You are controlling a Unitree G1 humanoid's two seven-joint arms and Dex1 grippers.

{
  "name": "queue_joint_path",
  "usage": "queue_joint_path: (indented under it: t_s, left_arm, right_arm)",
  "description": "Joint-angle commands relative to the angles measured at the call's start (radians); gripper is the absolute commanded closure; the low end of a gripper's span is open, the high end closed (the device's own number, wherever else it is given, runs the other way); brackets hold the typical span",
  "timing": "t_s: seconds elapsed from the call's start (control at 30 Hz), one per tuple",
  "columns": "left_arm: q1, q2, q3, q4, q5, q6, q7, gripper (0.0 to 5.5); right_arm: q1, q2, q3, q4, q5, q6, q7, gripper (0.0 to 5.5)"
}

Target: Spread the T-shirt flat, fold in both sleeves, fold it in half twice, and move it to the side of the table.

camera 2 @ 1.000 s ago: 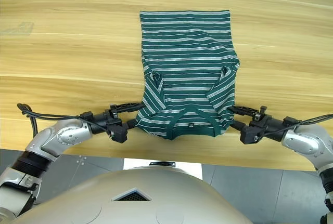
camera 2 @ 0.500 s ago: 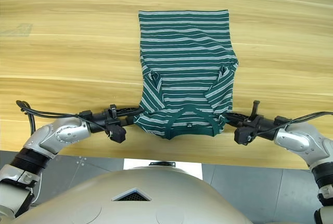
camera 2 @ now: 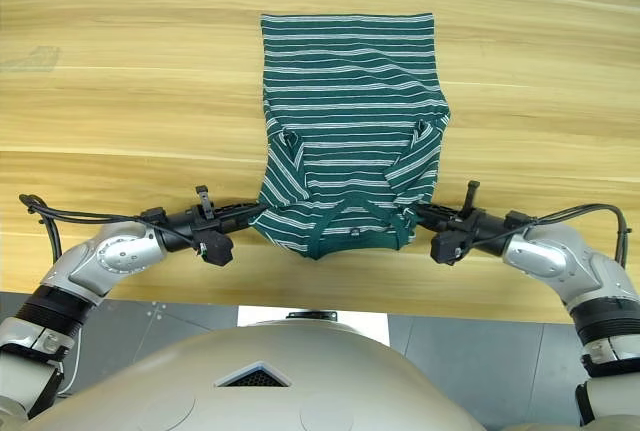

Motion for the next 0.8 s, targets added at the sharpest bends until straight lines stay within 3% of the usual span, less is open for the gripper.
queue_joint_path:
  t_s: [0.03,0.23,0.47,0.6,0.8]
  left_arm:
    - [0.039,0.033,-0.026,0.082,0.027,0.027,-0.075,5.49]
    - [0.024,0.041,0.011,0.108,-0.008,0.005,-0.078,5.49]
    - [0.104,0.042,0.038,-0.011,-0.167,0.039,-0.123,5.49]
    - [0.204,0.095,0.092,-0.11,-0.248,0.052,-0.15,5.49]
    - [0.333,0.118,0.145,-0.228,-0.269,0.082,-0.166,5.49]
  right_arm:
    - [-0.041,0.037,-0.005,-0.019,-0.007,0.035,0.007,5.4]
    - [-0.054,0.075,0.0,-0.011,-0.032,0.057,-0.002,5.4]
    - [0.127,-0.038,-0.016,-0.134,0.138,0.096,0.13,5.4]
    - [0.267,-0.122,-0.103,-0.251,0.292,0.135,0.165,5.4]
    - [0.396,-0.174,-0.18,-0.396,0.344,0.166,0.213,5.4]
